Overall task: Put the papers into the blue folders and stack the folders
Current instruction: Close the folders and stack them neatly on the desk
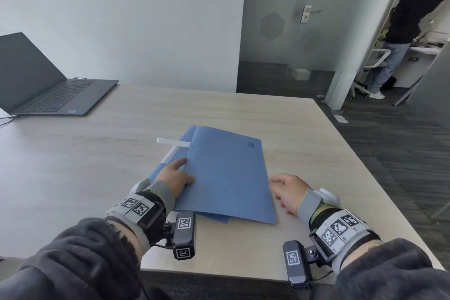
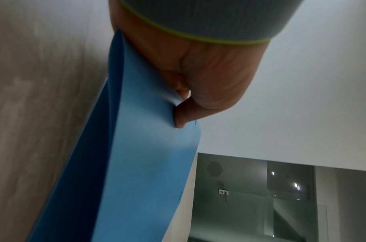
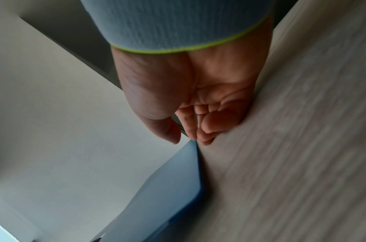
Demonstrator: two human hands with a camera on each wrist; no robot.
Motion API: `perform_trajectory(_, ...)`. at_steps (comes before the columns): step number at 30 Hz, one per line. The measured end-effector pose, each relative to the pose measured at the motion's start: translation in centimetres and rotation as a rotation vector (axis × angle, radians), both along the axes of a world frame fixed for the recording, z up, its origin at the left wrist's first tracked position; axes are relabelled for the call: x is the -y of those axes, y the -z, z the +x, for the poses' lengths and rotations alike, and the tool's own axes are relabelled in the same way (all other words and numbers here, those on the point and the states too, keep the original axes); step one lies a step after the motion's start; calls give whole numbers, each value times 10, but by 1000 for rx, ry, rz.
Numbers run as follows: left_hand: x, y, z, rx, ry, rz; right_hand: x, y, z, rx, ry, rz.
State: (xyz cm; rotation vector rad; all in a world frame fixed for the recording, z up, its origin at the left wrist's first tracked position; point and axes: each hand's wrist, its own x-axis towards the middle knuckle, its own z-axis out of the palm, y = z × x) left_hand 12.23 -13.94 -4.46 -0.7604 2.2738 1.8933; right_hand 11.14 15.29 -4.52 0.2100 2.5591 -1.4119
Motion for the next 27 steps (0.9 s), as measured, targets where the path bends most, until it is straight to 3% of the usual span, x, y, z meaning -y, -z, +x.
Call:
perform_trajectory(4,2,1,9,-77,-83,198,1,0,0,8,79,-89)
perform_trajectory(8,-1,-1,17,-133,-105,413,5,-4,1,1,35,-203)
perform_trajectory(12,-1,-4,21,-171,-91,514,11,-8,7,240,119,-643)
perform_trajectory(14,-2,-6,21,-201,-67,517,9,-10,9,330,127,-763)
perform_trajectory(17,-3,-9,23,-249,-39,479,11,-13,11,373,78,-817)
perform_trajectory(20,-5,-12,24,-248,-20,403,13,-9,8,265,43,-788)
perform_trajectory(24,-2,-21,23,-229,64,179,17,-11,9,34,11,-676)
perform_trajectory(27,3,-31,21,-238,129,-86,16,-15,12,-71,-1,-636)
